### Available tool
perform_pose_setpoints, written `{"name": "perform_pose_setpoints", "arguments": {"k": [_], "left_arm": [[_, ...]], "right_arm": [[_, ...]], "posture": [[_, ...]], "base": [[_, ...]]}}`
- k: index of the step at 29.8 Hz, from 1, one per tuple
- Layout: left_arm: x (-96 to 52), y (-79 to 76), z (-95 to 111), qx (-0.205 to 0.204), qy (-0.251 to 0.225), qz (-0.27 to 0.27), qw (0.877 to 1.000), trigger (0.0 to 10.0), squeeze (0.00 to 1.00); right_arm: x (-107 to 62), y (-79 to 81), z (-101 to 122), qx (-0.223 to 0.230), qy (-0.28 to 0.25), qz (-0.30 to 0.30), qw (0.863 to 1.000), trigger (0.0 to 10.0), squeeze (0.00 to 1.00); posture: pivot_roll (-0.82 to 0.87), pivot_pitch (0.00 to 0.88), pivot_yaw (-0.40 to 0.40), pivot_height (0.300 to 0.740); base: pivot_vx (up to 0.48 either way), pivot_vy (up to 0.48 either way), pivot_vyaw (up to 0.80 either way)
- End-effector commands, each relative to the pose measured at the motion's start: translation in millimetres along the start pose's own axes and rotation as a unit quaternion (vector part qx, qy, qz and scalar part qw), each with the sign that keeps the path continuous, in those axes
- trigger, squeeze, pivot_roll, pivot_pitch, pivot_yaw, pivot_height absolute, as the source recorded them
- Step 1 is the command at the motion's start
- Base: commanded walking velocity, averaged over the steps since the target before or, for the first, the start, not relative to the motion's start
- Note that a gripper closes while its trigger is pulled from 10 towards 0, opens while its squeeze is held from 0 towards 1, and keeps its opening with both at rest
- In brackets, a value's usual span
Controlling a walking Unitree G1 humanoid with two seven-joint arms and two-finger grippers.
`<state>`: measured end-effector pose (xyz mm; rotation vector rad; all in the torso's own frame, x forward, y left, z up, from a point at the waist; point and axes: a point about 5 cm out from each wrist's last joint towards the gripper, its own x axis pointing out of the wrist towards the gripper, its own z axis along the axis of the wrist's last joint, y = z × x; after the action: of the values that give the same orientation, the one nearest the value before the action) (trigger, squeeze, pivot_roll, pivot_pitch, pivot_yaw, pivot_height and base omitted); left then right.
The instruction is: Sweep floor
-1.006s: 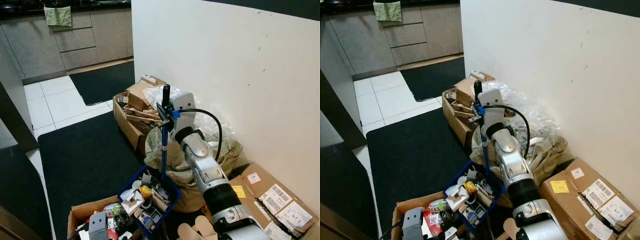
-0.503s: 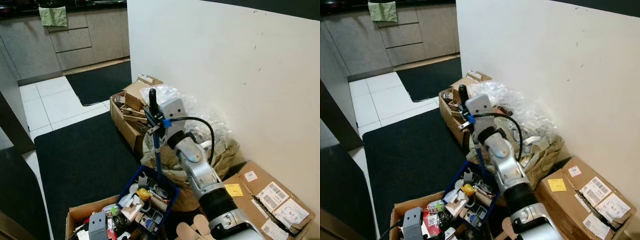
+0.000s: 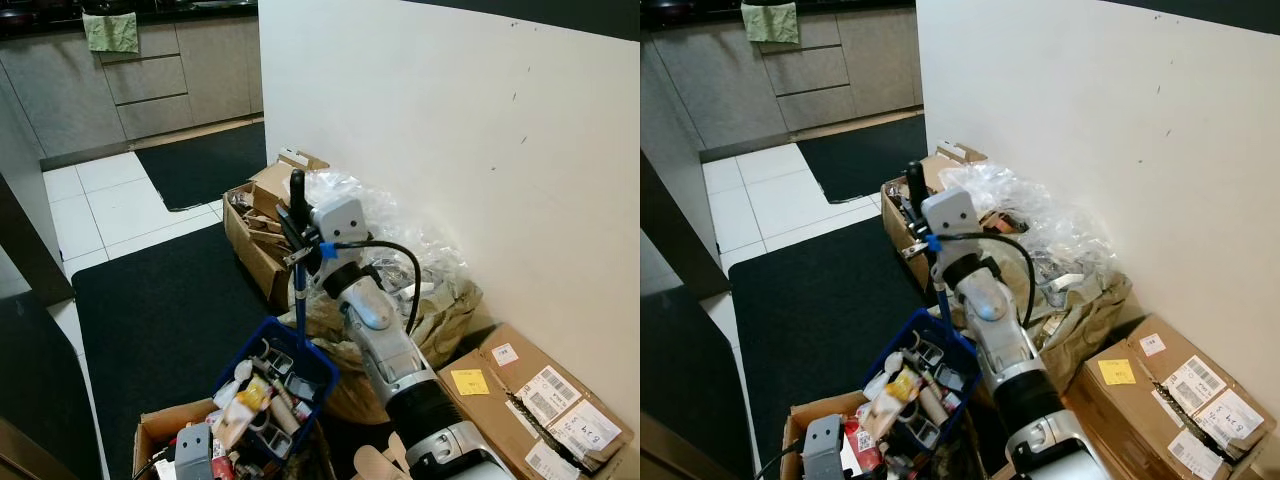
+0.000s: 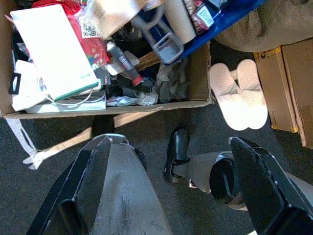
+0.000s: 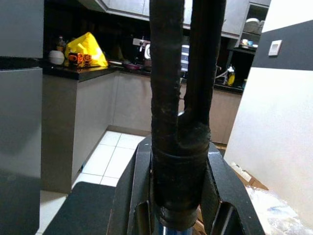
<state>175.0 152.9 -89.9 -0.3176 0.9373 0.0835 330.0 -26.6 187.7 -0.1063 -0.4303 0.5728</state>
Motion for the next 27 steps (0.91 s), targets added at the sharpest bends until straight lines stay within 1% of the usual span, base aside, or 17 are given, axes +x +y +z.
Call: {"name": "perform_pose_setpoints", "arguments": {"k": [1, 2, 3, 4, 5, 10, 11, 13, 16, 17, 18, 19, 22, 24, 25, 27], "left_arm": [[-0.5, 3.4, -2, 0.009, 0.008, 0.006, 1.0, 10.0, 0.0], [-0.5, 3.4, -2, 0.009, 0.008, 0.006, 1.0, 10.0, 0.0], [-0.5, 3.6, -1, 0.009, 0.008, 0.007, 1.0, 10.0, 0.0], [-0.5, 3.6, -1, 0.009, 0.008, 0.007, 1.0, 10.0, 0.0], [-0.5, 3.7, -1, 0.01, 0.008, 0.007, 1.0, 10.0, 0.0], [-0.5, 3.8, -1, 0.01, 0.008, 0.008, 1.0, 10.0, 0.0], [-0.5, 3.8, -1, 0.01, 0.008, 0.008, 1.0, 10.0, 0.0], [-0.5, 3.8, -1, 0.01, 0.008, 0.008, 1.0, 10.0, 0.0], [-0.5, 3.8, -1, 0.01, 0.008, 0.008, 1.0, 10.0, 0.0], [-0.5, 3.8, -1, 0.011, 0.008, 0.009, 1.0, 10.0, 0.0], [-0.5, 3.8, -1, 0.011, 0.008, 0.009, 1.0, 10.0, 0.0], [-0.5, 3.8, -1, 0.011, 0.008, 0.009, 1.0, 10.0, 0.0], [-0.5, 3.8, -1, 0.011, 0.008, 0.009, 1.0, 10.0, 0.0], [-0.5, 3.9, -1, 0.012, 0.007, 0.009, 1.0, 10.0, 0.0], [-0.5, 3.9, -1, 0.012, 0.007, 0.009, 1.0, 10.0, 0.0], [-0.4, 4.0, 0, 0.013, 0.006, 0.009, 1.0, 10.0, 0.0]], "right_arm": [[3.4, 3.8, 14, -0.014, -0.045, 0.009, 0.999, 10.0, 0.0], [3.4, 3.8, 14, -0.014, -0.045, 0.009, 0.999, 10.0, 0.0], [2.8, 8.7, 12, -0.024, -0.046, 0.023, 0.998, 10.0, 0.0], [2.8, 8.7, 12, -0.024, -0.046, 0.023, 0.998, 10.0, 0.0], [3.3, 13.5, 13, -0.033, -0.051, 0.038, 0.997, 10.0, 0.0], [4.1, 17.4, 14, -0.041, -0.055, 0.05, 0.996, 10.0, 0.0], [7.6, 21.8, 22, -0.054, -0.076, 0.07, 0.993, 10.0, 0.0], [8.8, 22.1, 25, -0.058, -0.083, 0.074, 0.992, 10.0, 0.0], [8.8, 22.1, 25, -0.058, -0.083, 0.074, 0.992, 10.0, 0.0], [11.8, 20.9, 32, -0.055, -0.095, 0.075, 0.991, 10.0, 0.0], [11.8, 20.9, 32, -0.055, -0.095, 0.075, 0.991, 10.0, 0.0], [14.7, 19.9, 38, -0.048, -0.106, 0.076, 0.99, 10.0, 0.0], [14.7, 19.9, 38, -0.048, -0.106, 0.076, 0.99, 10.0, 0.0], [20.2, 19.5, 51, -0.03, -0.127, 0.078, 0.988, 10.0, 0.0], [20.2, 19.5, 51, -0.03, -0.127, 0.078, 0.988, 10.0, 0.0], [24.1, 18.9, 60, -0.016, -0.142, 0.077, 0.987, 10.0, 0.0]], "posture": [[-0.02, 0.014, -0.033, 0.74], [-0.02, 0.014, -0.033, 0.74], [-0.01, 0.013, -0.034, 0.74], [-0.01, 0.013, -0.034, 0.74], [-0.01, 0.013, -0.038, 0.74], [-0.01, 0.013, -0.037, 0.74], [0.0, 0.012, -0.04, 0.74], [0.0, 0.012, -0.04, 0.74], [0.0, 0.012, -0.04, 0.74], [0.0, 0.008, -0.041, 0.74], [0.0, 0.008, -0.041, 0.74], [0.0, 0.008, -0.041, 0.74], [0.0, 0.008, -0.041, 0.74], [0.0, 0.003, -0.039, 0.74], [0.0, 0.003, -0.039, 0.74], [0.0, 0.003, -0.038, 0.74]], "base": [[0.0, 0.0, 0.0], [0.0, 0.0, 0.0], [0.0, 0.0, 0.0], [0.0, 0.0, 0.0], [0.0, 0.0, 0.0], [0.0, 0.0, 0.0], [0.0, 0.0, 0.0], [0.0, 0.0, 0.0], [0.0, 0.0, 0.0], [0.0, 0.0, 0.0], [0.0, 0.0, 0.0], [0.0, 0.0, 0.0], [0.0, 0.0, 0.0], [0.0, 0.0, 0.0], [0.0, 0.0, 0.0], [0.0, 0.0, 0.0]]}}
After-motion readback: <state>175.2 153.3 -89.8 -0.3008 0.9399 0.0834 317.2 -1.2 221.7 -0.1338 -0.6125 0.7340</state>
